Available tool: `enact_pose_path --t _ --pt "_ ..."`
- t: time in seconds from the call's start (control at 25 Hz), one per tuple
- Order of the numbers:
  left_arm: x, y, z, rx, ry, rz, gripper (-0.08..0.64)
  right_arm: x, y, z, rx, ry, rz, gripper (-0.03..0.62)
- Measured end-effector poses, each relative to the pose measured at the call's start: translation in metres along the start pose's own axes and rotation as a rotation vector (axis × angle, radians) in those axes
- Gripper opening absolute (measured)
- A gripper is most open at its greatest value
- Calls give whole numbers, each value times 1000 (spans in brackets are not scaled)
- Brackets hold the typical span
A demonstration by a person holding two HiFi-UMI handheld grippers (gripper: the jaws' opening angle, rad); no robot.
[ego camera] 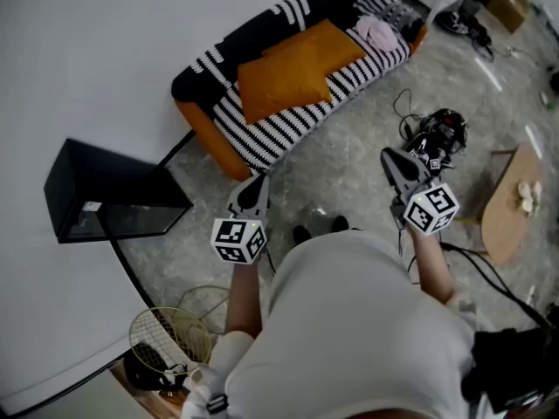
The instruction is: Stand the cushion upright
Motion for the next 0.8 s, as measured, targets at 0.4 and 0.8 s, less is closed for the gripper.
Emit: enact_pose_path --t 0.4,0.8 --pt "-7 -16 -13 8 0 3 2 -3 -22 8 35 10 -41 43" --pt "-12 -37 -43 36 -65 57 2 -12 -78 15 65 65 -9 43"
Point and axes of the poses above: the fingertips, and each gripper's own axes: z backward along the fingers, y to its left, x out of its top, the point moved 5 cm from there along z, backward along the fingers, and after that the axes turned 14 degrees about -x, right-handed, at the moved point
